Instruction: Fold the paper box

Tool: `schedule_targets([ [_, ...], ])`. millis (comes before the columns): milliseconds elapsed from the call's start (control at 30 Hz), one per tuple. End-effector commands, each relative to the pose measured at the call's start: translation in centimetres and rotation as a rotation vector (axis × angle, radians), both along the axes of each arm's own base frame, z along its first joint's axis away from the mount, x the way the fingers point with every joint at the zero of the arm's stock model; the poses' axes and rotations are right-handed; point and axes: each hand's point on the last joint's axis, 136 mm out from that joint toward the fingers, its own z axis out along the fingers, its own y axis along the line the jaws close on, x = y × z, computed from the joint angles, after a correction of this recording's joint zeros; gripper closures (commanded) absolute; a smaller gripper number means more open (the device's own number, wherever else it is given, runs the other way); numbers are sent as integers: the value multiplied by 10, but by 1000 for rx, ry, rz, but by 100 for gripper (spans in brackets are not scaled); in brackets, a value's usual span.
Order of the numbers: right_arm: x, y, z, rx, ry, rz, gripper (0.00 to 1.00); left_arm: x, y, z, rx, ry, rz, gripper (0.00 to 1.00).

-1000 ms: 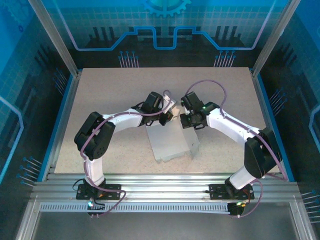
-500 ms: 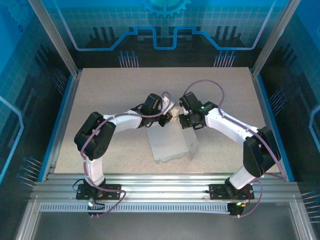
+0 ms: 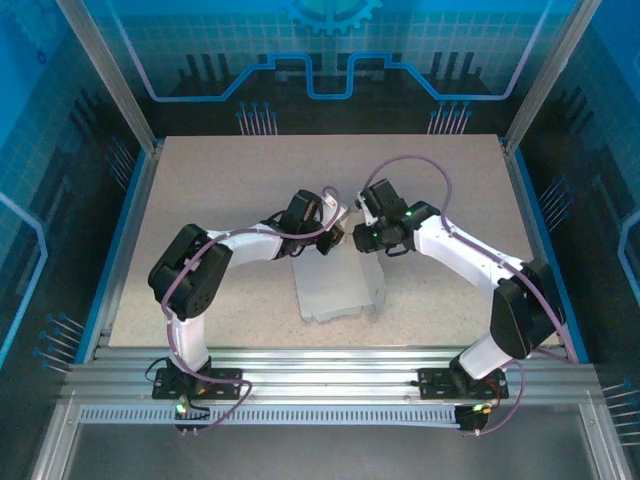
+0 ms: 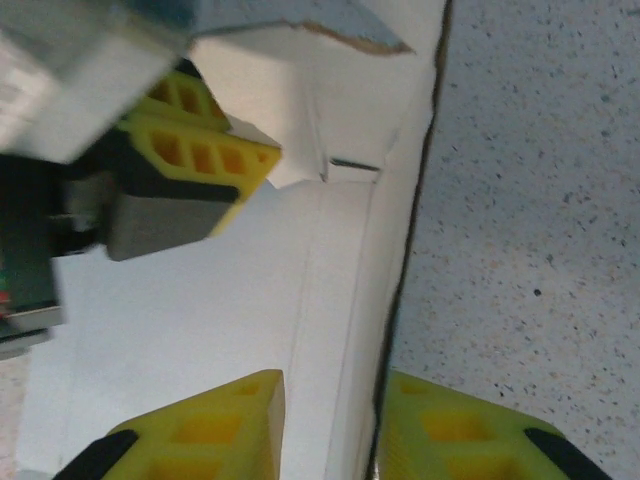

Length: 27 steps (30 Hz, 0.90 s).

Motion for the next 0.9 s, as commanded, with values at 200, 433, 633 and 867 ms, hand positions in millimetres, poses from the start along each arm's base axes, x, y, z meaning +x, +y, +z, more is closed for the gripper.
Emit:
schedule_targets([
  [200,22,-2,62,326,-112,-32,65,-13,6,-14,2,50,-3,96],
  [433,25,11,50,362,-42,44,64,-15,6,-11,-5,53,-4,95],
  [633,20,1,23,270,13,13,68,-17,6,-9,-9,56,-4,95],
  [867,13,-3,15,215,-2,28,83,-20,5,2,-39,60,-4,95],
])
